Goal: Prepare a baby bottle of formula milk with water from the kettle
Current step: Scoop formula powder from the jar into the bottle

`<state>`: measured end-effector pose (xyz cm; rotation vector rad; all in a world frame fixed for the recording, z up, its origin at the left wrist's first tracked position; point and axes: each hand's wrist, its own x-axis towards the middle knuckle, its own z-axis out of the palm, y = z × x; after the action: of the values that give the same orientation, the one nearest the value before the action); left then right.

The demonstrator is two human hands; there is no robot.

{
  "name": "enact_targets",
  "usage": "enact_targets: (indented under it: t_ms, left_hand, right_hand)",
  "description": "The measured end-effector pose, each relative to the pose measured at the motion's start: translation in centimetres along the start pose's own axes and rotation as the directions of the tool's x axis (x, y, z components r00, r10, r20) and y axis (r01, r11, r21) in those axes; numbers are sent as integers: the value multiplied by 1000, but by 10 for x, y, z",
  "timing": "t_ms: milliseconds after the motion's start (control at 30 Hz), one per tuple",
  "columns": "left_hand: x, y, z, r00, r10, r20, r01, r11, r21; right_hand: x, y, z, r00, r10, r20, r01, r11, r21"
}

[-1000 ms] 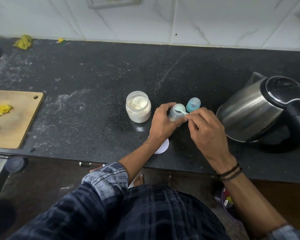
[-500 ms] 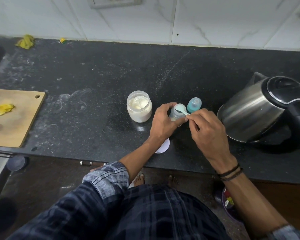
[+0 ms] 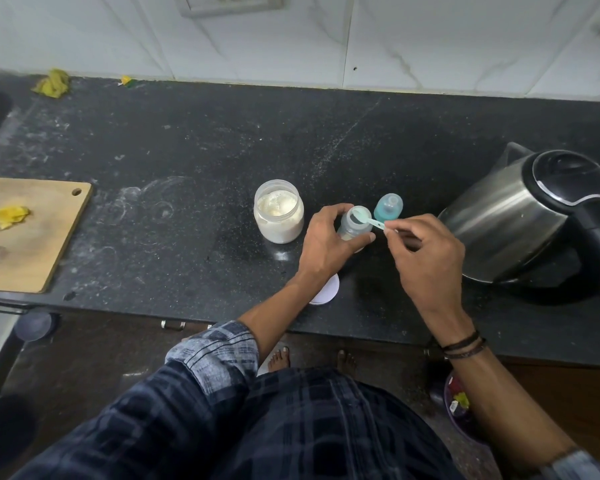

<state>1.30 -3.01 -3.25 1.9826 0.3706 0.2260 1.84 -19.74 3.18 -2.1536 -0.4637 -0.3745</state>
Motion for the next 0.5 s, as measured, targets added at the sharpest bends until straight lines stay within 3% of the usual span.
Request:
enact_targets:
  t_ms: [233,367,500]
  left_hand:
    - [-2,4,-1,1000,-23,5,23,1000,-21]
    - [-7,6,-3,999,-33,7,33,999,-44]
    - [-16,6,-9,1000,-2,4,2,1000,-29]
  right_hand:
    - [0,0,3,952,305,-33,-292,934,207]
    - [1,0,3,846,533,26,-480,738,475]
    - [0,-4,-1,795,601,86,-509,583,633]
